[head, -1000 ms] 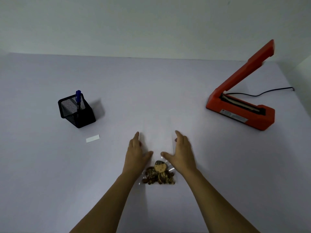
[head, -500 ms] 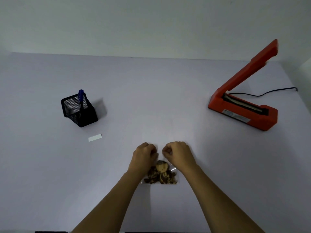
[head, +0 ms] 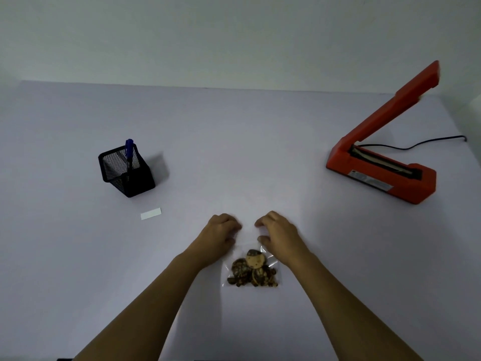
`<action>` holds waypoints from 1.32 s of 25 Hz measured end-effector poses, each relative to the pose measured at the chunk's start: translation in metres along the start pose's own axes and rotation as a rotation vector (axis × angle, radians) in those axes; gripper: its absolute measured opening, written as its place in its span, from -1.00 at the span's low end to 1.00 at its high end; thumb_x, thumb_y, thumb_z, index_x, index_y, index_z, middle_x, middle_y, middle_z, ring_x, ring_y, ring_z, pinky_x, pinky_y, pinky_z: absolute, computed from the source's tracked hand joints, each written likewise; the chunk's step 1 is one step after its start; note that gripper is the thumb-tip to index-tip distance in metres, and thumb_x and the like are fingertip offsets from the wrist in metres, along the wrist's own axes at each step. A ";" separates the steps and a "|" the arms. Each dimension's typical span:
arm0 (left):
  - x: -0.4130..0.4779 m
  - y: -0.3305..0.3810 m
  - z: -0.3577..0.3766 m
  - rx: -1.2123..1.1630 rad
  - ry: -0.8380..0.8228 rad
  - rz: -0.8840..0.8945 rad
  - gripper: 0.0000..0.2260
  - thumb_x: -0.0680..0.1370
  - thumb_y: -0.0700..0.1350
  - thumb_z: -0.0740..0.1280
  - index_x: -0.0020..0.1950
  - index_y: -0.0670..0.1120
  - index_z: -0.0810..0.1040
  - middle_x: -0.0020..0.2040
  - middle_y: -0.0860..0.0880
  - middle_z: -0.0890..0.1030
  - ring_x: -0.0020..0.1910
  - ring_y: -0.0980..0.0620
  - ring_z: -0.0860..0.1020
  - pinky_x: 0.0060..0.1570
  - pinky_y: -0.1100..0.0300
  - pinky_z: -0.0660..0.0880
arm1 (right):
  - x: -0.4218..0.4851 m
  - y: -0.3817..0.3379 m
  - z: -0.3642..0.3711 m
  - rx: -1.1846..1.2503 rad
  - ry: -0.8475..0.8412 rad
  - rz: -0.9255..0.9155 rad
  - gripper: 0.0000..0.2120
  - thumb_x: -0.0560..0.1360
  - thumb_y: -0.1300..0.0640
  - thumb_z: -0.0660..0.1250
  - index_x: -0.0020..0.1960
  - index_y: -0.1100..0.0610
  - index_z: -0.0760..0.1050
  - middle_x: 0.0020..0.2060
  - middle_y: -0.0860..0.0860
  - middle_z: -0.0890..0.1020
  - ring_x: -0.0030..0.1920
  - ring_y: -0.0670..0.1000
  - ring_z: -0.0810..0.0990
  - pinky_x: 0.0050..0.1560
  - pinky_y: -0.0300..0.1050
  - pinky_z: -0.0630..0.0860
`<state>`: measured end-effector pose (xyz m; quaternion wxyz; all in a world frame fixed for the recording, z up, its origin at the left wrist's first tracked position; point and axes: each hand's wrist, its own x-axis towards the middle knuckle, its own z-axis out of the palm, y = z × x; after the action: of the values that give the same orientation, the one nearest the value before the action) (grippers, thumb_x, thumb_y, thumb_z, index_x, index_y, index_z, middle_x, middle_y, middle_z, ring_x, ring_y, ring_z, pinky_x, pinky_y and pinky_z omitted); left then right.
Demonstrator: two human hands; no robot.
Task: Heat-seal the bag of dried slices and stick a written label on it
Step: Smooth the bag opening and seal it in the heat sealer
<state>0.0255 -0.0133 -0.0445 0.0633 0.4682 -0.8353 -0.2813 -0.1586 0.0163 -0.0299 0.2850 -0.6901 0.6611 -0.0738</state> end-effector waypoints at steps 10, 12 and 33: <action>0.050 0.001 -0.030 0.196 -0.337 -0.109 -0.06 0.27 0.00 0.54 0.49 -0.11 0.05 0.48 -0.06 0.10 0.41 -0.11 0.11 0.37 -0.02 0.24 | 0.047 -0.001 -0.029 -0.284 -0.224 0.063 0.01 0.19 -0.09 0.55 0.44 0.07 0.04 0.38 0.04 0.16 0.38 0.11 0.17 0.32 0.13 0.25; 0.059 0.004 -0.032 0.253 -0.361 -0.130 0.04 0.24 0.02 0.56 0.50 -0.11 -0.03 0.49 -0.06 0.05 0.43 -0.12 0.07 0.36 -0.05 0.21 | 0.054 -0.001 -0.031 -0.307 -0.258 0.066 0.09 0.15 -0.11 0.57 0.45 0.08 -0.02 0.40 0.07 0.11 0.39 0.14 0.13 0.34 0.15 0.22; 0.003 -0.003 0.004 0.044 -0.051 0.003 -0.42 0.42 0.06 0.41 0.39 -0.07 0.36 0.34 -0.10 0.36 0.27 -0.11 0.30 0.27 0.06 0.34 | 0.005 0.002 -0.003 -0.139 -0.021 -0.025 -0.53 0.47 0.09 0.33 0.34 0.01 0.28 0.29 -0.05 0.34 0.30 0.01 0.31 0.19 -0.02 0.29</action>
<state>0.0246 -0.0148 -0.0498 0.0319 0.4609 -0.8433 -0.2747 -0.1615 0.0109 -0.0294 0.2424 -0.7173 0.6528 -0.0240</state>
